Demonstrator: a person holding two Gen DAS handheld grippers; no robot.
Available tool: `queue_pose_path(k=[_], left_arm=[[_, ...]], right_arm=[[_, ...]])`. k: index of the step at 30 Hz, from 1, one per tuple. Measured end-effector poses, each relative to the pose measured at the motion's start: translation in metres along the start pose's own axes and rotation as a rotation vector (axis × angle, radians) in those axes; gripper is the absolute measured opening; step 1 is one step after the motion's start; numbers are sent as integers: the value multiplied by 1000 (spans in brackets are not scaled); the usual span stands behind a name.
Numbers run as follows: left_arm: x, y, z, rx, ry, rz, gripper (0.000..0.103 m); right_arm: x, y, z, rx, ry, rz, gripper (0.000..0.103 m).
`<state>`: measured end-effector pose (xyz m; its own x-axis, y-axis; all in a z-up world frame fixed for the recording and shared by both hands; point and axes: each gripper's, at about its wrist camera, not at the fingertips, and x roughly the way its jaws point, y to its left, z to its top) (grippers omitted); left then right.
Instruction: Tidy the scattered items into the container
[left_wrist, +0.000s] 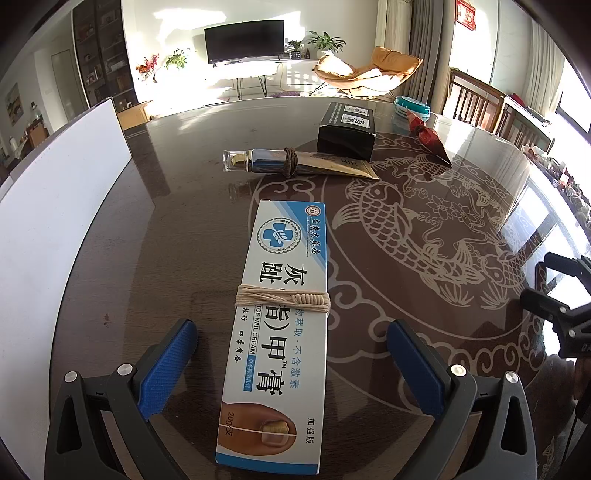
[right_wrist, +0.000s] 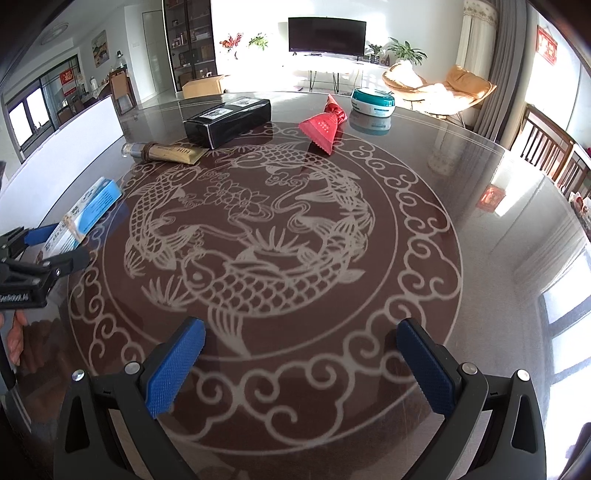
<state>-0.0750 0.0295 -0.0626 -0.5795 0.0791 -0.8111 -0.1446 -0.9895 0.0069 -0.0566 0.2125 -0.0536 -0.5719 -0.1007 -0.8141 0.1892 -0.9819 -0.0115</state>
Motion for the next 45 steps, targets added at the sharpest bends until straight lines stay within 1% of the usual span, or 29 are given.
queue_pose_path(k=[2,6,9,12,13,14,15,16,17,19,21,23,25,28,30,31,32,33,34,35,36,45], left_arm=[[0,0,0,0,0,0,103],[0,0,0,0,0,0,103],[0,0,0,0,0,0,103],[0,0,0,0,0,1,103],[0,0,0,0,0,1,103],[0,0,0,0,0,0,103],[1,0,0,0,0,-1,103],[1,0,0,-1,0,-1,103],[1,0,0,-1,0,-1,103],[1,0,0,-1,0,-1,103],[1,0,0,-1,0,-1,103],[1,0,0,-1,0,-1,103],[1,0,0,-1,0,-1,103],[1,0,0,-1,0,-1,103],[1,0,0,-1,0,-1,103],[1,0,0,-1,0,-1,103],[1,0,0,-1,0,-1,103],[1,0,0,-1,0,-1,103],[1,0,0,-1,0,-1,103],[1,0,0,0,0,-1,103],[1,-1,0,0,0,0,103],[2,0,0,-1,0,-1,103]], right_arm=[[18,-2,25,-7,0,4,103],[63,-8,87,-3,1,2,103],[96,-13,131,35,2,-26,103],[119,-18,164,72,2,-54,103],[123,-20,171,91,-3,-69,98],[124,-22,177,115,-22,-87,77],[122,-23,180,128,-43,-97,62],[122,-23,182,129,-55,-96,36],[121,-23,183,125,-59,-84,27],[117,-20,178,107,-62,-46,27],[106,-13,163,67,-61,-26,27],[89,-2,139,18,-59,-8,27],[65,8,106,-11,-58,-3,27],[27,18,51,32,-58,-28,28],[9,26,26,72,-60,-31,30],[4,31,19,76,-59,-34,38],[2,33,15,73,-54,-34,65],[4,39,12,62,-38,-31,78],[11,45,11,42,3,-24,103],[12,47,14,23,-7,-22,103],[15,50,14,14,2,-13,103],[21,51,15,18,-1,-11,103]])
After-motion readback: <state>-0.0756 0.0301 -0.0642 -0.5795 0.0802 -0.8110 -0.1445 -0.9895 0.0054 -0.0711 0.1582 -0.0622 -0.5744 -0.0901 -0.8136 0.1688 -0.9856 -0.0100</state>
